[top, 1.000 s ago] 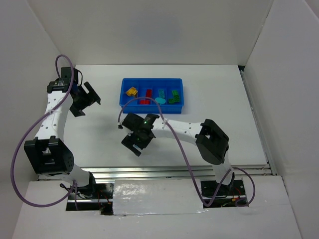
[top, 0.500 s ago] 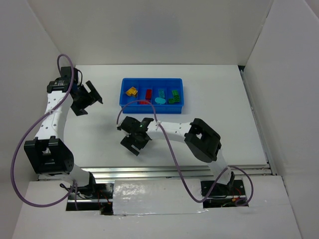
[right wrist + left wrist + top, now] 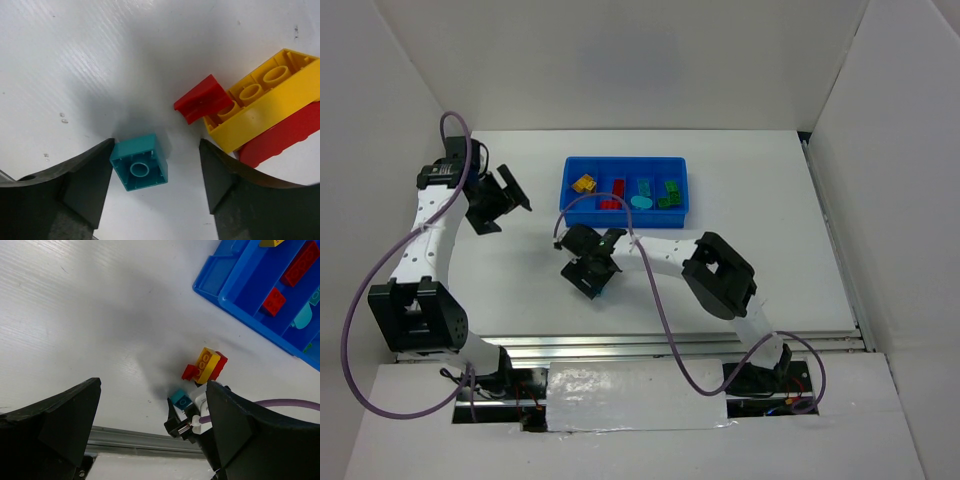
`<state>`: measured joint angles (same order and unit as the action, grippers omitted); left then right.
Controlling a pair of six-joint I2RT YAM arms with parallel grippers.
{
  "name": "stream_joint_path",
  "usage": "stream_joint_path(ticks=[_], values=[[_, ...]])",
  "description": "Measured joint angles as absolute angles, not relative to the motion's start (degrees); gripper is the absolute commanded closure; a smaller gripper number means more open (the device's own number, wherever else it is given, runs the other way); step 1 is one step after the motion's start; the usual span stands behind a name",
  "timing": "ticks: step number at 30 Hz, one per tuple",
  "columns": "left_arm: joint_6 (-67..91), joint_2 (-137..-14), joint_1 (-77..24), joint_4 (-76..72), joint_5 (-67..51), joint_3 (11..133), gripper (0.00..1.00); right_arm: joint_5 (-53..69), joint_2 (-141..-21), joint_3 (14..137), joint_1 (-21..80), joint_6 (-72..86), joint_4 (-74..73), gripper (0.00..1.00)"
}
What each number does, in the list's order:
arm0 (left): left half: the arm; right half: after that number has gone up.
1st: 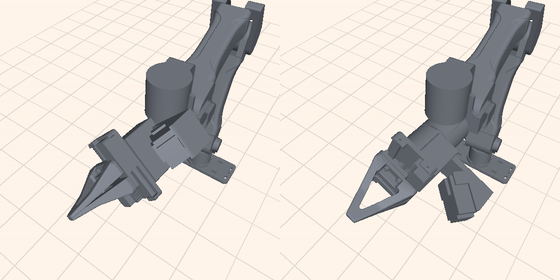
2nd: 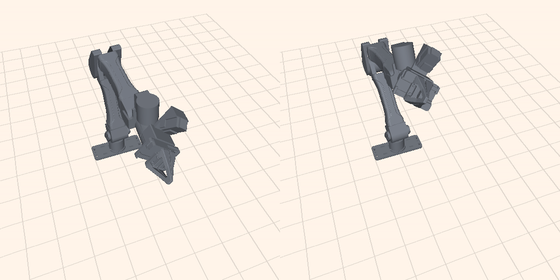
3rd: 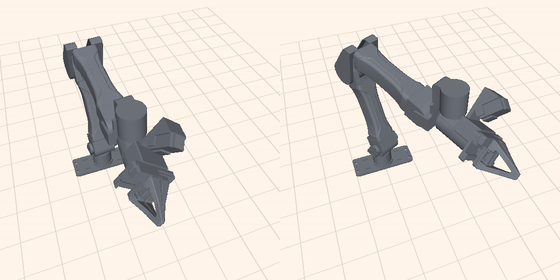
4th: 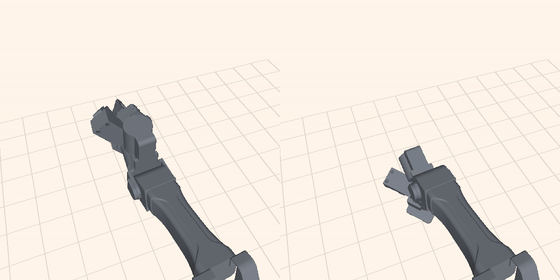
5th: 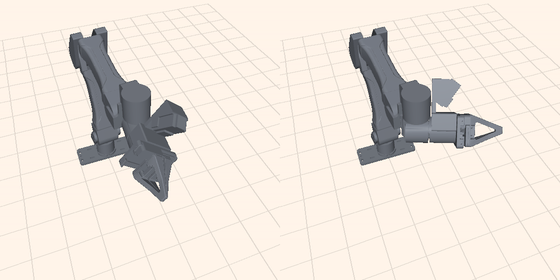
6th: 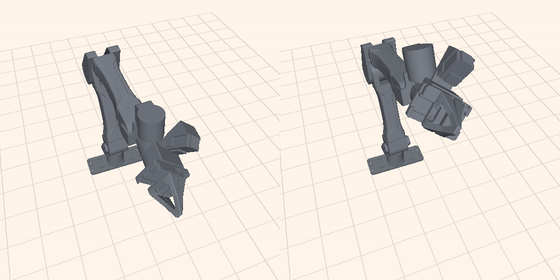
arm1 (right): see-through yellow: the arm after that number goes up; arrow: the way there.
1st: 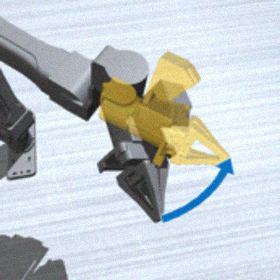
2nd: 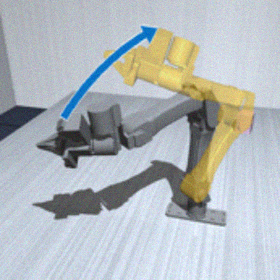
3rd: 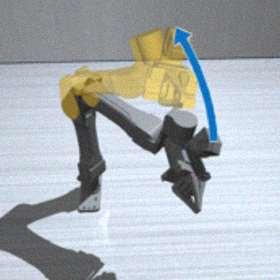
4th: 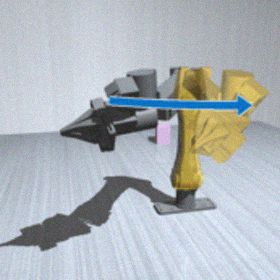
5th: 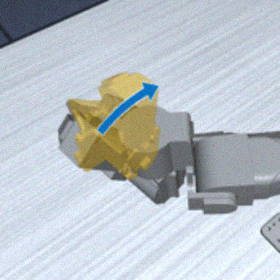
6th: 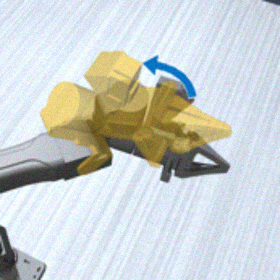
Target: Sort the legos into containers by color
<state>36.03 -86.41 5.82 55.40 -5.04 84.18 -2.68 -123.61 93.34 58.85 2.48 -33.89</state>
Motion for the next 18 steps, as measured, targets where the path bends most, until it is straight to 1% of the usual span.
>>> stream_joint_path(ticks=[1, 2, 4, 7, 8, 9, 10, 11, 12, 13, 15, 18], values=[[36.0, -86.2, 5.8, 55.4, -5.1, 84.2, 0.00, -2.3, -123.7, 93.4, 58.7, 2.3, -34.0, 0.30], [36.0, -86.1, 5.7, 55.4, -5.1, 84.2, 0.01, -1.9, -123.7, 93.4, 58.5, 2.1, -34.1, 0.37], [36.0, -85.8, 5.6, 55.4, -5.1, 84.2, 0.00, -1.3, -123.7, 93.4, 58.2, 1.6, -34.1, 0.43], [36.0, -85.6, 5.5, 55.3, -5.0, 84.1, 0.00, -1.0, -123.5, 93.1, 58.0, 1.3, -33.9, 0.54], [36.0, -85.5, 5.5, 55.3, -5.0, 84.1, 0.01, -0.8, -123.3, 92.8, 58.0, 1.3, -33.9, 0.62], [36.0, -85.5, 5.5, 55.4, -4.9, 84.1, 0.01, -0.7, -123.0, 92.5, 58.2, 1.2, -33.8, 0.66], [36.0, -85.5, 5.5, 55.3, -4.9, 84.1, 0.01, -0.4, -122.7, 92.2, 58.4, 1.5, -33.9, 0.72], [36.0, -85.4, 5.5, 55.3, -4.8, 84.1, 0.00, -0.1, -122.5, 91.9, 58.7, 1.8, -34.3, 0.75], [36.0, -85.4, 5.5, 55.3, -4.8, 84.1, 0.00, 0.3, -122.1, 91.6, 59.2, 2.0, -34.5, 0.81], [36.0, -85.4, 5.5, 55.3, -4.7, 84.1, 0.01, 0.9, -121.7, 91.4, 59.7, 2.4, -34.9, 0.90], [36.0, -85.3, 5.5, 55.3, -4.6, 84.1, 0.01, 1.7, -120.5, 91.2, 60.5, 3.6, -35.6, 1.00], [36.0, -85.3, 5.5, 55.3, -4.2, 84.1, 0.01, 2.5, -116.3, 90.9, 61.4, 6.3, -36.2, 1.00]])
